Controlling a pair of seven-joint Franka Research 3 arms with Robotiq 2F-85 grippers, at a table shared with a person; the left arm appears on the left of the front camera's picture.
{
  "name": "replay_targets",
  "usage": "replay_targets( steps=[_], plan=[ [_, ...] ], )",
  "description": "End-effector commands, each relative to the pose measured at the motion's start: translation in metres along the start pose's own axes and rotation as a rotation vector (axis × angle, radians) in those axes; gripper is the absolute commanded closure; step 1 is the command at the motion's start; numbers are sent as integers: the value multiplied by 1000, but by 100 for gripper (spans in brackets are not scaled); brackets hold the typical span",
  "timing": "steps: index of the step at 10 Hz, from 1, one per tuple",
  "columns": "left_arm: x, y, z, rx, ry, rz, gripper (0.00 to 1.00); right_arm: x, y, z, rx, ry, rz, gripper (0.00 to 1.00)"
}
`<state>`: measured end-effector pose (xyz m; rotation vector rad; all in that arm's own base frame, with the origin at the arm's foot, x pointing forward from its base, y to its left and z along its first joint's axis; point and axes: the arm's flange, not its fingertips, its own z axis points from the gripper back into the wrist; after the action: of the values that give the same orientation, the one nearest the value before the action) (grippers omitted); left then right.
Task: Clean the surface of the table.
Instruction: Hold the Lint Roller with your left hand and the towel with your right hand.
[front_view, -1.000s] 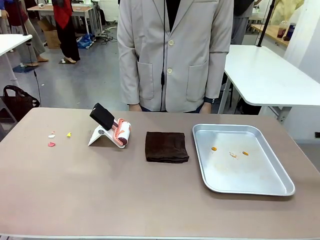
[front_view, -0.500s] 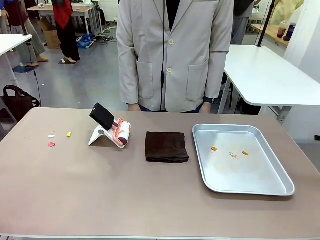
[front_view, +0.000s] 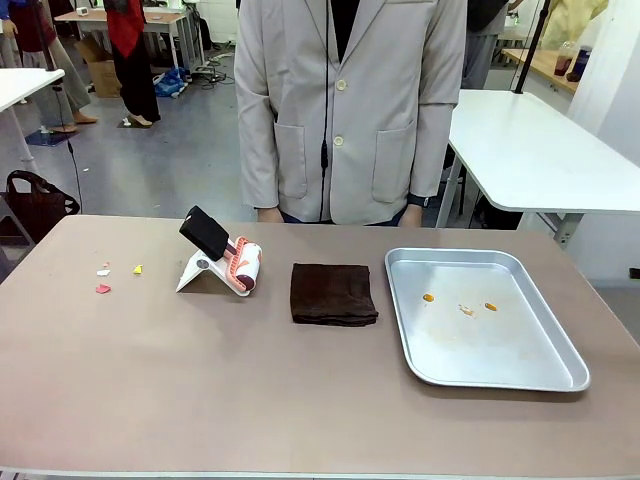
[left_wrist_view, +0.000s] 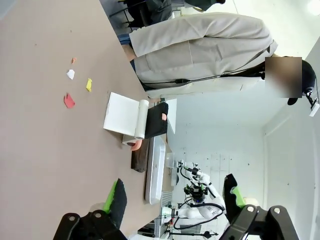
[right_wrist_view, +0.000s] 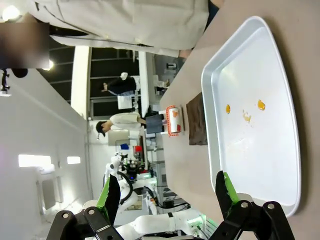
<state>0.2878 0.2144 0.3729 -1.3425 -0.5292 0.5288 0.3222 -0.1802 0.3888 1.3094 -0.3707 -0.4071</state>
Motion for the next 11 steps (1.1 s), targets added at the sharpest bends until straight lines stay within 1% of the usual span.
replay_targets(
  steps=[1, 2, 3, 4, 5, 6, 7, 8, 9, 10, 11],
  plan=[
    [19, -29, -2, 72, 16, -70, 0, -17, 43, -35, -110, -37, 85, 0],
    [30, -57, -17, 90, 54, -120, 0, -28, 74, -65, -183, -39, 149, 0],
    [39, -85, -42, 183, 88, -158, 0, -43, 105, -106, -264, -36, 224, 0],
    [36, -110, -75, 233, 152, -196, 0, -59, 126, -143, -331, -1, 282, 0],
    [28, -133, -115, 285, 178, -213, 0, -77, 142, -181, -396, 35, 337, 0],
    [19, -150, -149, 304, 190, -226, 0, -95, 152, -218, -452, 75, 404, 0],
    [10, -165, -183, 319, 168, -190, 0, -112, 156, -256, -515, 84, 445, 0],
    [-1, -169, -216, 393, 212, -199, 0, -126, 152, -296, -625, 51, 503, 0],
    [-11, -167, -243, 486, 223, -245, 0, -133, 146, -324, -697, 17, 520, 0],
    [-21, -164, -263, 542, 285, -291, 0, -139, 139, -347, -732, 18, 538, 0],
    [-29, -162, -279, 578, 319, -325, 0, -146, 129, -364, -762, 25, 546, 0]
  ],
)
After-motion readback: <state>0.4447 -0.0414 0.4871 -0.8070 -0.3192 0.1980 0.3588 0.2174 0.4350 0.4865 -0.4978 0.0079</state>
